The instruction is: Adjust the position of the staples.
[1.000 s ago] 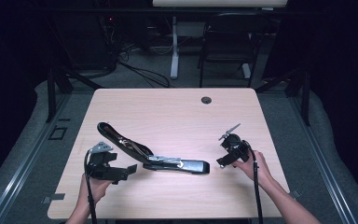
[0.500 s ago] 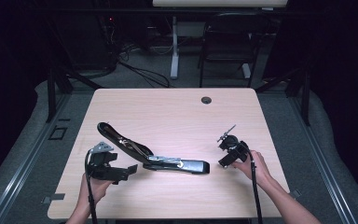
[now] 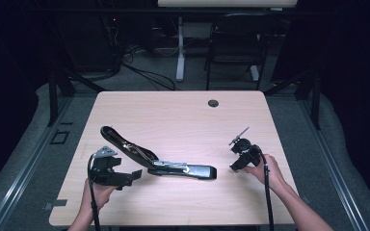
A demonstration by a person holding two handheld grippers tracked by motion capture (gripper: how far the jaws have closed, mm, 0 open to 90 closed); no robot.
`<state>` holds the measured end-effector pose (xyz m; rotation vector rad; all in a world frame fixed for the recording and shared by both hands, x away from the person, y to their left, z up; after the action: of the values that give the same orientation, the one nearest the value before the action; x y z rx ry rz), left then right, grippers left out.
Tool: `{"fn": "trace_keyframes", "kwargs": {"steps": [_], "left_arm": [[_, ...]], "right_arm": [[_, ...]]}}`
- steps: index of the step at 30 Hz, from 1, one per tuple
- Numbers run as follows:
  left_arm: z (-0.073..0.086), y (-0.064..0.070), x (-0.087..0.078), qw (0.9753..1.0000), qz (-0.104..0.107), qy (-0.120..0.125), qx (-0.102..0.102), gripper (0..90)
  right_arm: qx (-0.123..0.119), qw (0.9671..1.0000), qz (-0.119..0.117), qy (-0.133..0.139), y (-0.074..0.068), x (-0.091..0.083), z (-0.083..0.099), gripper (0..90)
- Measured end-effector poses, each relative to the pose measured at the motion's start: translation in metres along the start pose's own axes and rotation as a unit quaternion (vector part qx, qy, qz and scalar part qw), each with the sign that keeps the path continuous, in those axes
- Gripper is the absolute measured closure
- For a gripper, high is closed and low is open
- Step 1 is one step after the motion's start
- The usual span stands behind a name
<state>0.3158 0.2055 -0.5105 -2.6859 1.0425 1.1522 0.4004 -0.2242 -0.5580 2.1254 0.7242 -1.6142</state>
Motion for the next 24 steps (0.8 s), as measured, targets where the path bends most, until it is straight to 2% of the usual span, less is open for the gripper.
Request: {"fn": "trace_keyframes", "kwargs": {"steps": [2, 5, 6, 7, 8, 9, 14, 19, 21, 24], "left_arm": [[0.0000, 0.0000, 0.0004, 1.0000, 0.001, -0.001, 0.000, 0.2], [-0.0004, 0.0000, 0.0005, 1.0000, 0.000, 0.002, -0.001, 0.1], [-0.0006, -0.0001, 0.0003, 1.0000, 0.000, 0.002, -0.001, 0.1], [-0.0005, 0.0000, 0.0000, 1.0000, -0.001, 0.003, -0.001, 0.1], [-0.0005, 0.0001, -0.0002, 1.0000, 0.000, 0.003, -0.001, 0.1], [-0.0004, 0.0002, -0.0003, 1.0000, 0.000, 0.003, -0.001, 0.1], [-0.0005, 0.0005, -0.0005, 1.0000, -0.001, 0.006, -0.001, 0.1], [-0.0009, 0.0009, -0.0007, 1.0000, 0.000, 0.004, 0.001, 0.1], [-0.0008, 0.0009, -0.0011, 1.0000, 0.000, 0.005, 0.000, 0.1], [-0.0008, 0.0010, -0.0017, 1.0000, -0.001, 0.006, 0.000, 0.1]], "right_arm": [[0.009, 0.9998, -0.013, 0.011, -0.0008, -0.0012, -0.0016, 55.0], [0.012, 0.9996, -0.020, 0.014, -0.0024, -0.0007, -0.0052, 64.0], [0.027, 0.9988, -0.030, 0.029, -0.0050, 0.0024, -0.0062, 66.7], [0.017, 0.9996, -0.023, 0.008, -0.0034, 0.0011, -0.0075, 68.3], [0.019, 0.9995, -0.025, 0.004, -0.0035, 0.0019, -0.0081, 71.0], [0.018, 0.9995, -0.026, -0.002, -0.0029, 0.0016, -0.0084, 71.3], [0.030, 0.9991, -0.031, 0.003, -0.0038, 0.0049, -0.0083, 73.2], [0.023, 0.9992, -0.033, -0.002, -0.0056, 0.0060, -0.0092, 77.4], [0.027, 0.9992, -0.031, 0.002, -0.0069, 0.0066, -0.0090, 77.7], [0.017, 0.9994, -0.031, 0.000, -0.0063, 0.0043, -0.0090, 78.0]]}}
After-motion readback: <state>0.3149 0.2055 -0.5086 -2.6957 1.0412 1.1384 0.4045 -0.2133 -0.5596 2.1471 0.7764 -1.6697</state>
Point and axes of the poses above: each handheld gripper's, and its own axes: x roughly forward along the jaws, z roughly out of its underside, y roughly to its right, the point moved 2 cm from there along x, roughly forward along the jaws, and after that the axes turned 3 degrees about x, right-handed, at the moved point
